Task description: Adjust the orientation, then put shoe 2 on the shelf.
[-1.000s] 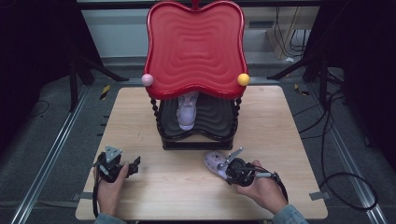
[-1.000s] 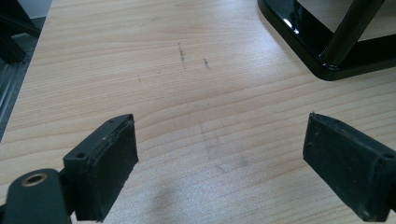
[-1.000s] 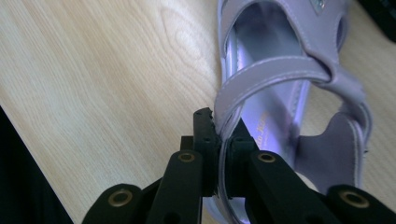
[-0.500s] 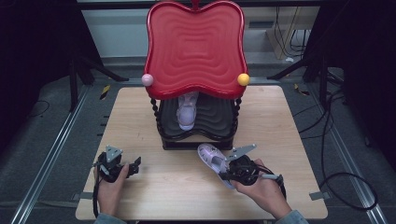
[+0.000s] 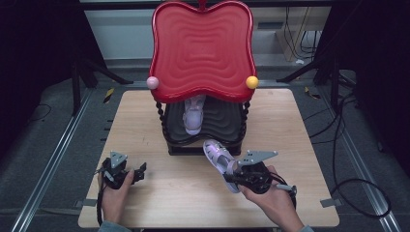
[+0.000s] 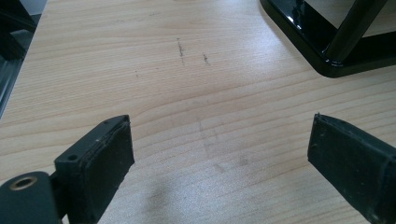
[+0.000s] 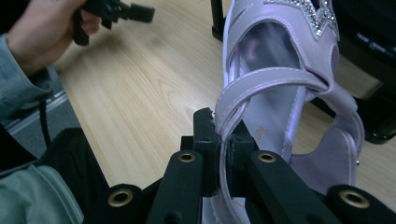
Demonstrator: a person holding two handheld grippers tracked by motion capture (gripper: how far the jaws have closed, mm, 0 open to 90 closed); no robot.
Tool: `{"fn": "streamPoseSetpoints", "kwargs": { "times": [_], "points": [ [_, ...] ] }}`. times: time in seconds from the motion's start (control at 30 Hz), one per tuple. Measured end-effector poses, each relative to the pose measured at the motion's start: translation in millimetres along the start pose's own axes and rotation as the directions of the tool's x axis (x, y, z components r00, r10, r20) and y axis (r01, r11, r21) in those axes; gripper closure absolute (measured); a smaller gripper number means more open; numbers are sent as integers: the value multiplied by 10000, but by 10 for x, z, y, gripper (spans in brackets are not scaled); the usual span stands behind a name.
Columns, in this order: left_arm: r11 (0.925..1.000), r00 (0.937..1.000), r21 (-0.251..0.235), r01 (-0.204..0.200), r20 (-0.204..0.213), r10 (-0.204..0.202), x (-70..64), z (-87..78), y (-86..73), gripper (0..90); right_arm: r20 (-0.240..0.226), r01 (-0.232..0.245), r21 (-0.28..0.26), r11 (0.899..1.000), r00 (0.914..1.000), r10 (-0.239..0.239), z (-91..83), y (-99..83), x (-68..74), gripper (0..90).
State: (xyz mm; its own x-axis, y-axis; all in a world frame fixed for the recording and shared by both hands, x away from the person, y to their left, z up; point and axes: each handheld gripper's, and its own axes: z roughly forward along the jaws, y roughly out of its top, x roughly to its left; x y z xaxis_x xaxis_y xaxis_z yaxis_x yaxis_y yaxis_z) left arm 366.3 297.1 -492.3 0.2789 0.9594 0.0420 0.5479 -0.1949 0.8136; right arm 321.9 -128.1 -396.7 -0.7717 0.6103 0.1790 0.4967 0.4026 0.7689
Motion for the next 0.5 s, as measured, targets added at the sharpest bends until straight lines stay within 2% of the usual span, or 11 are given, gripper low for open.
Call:
{"fn": "streamPoseSetpoints", "kwargs": {
  "times": [0.5],
  "points": [
    [10000,10000,76,-45,17,45,-3,2,-2,61,262,-391,-1205,9919,9988,426,-121,242,1,864]
  ]
}}
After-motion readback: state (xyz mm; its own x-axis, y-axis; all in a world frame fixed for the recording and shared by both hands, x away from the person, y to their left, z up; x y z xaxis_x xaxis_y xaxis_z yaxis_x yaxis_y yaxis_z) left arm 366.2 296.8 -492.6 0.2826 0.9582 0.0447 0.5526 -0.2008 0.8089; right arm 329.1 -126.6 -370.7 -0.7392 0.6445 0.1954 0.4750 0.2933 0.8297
